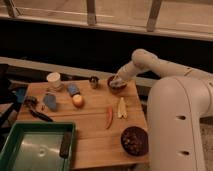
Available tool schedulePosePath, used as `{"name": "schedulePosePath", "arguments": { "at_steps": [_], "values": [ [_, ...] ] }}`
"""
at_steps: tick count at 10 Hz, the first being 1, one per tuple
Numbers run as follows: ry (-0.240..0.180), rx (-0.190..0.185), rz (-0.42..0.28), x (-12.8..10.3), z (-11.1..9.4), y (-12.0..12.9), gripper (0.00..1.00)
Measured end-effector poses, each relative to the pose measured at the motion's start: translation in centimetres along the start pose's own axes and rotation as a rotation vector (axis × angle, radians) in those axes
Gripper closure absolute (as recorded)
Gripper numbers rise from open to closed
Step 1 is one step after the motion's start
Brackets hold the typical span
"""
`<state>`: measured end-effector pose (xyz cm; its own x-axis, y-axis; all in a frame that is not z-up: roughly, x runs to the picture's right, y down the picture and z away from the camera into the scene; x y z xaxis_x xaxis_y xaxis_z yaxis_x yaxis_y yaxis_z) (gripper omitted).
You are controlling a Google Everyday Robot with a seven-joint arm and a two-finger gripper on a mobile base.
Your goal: Place towel in red bowl
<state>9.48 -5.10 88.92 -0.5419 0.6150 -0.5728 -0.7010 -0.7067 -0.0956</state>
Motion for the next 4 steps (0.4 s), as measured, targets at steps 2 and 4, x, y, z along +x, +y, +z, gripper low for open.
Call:
{"name": "schedulePosePath", "arguments": {
  "at_steps": [2,4],
  "values": [
    [0.000,-0.001,-0.004,0.05,0.01,0.19,0.20],
    [0.000,-0.001,-0.003,0.05,0.02,0.17,0.20]
  ]
}}
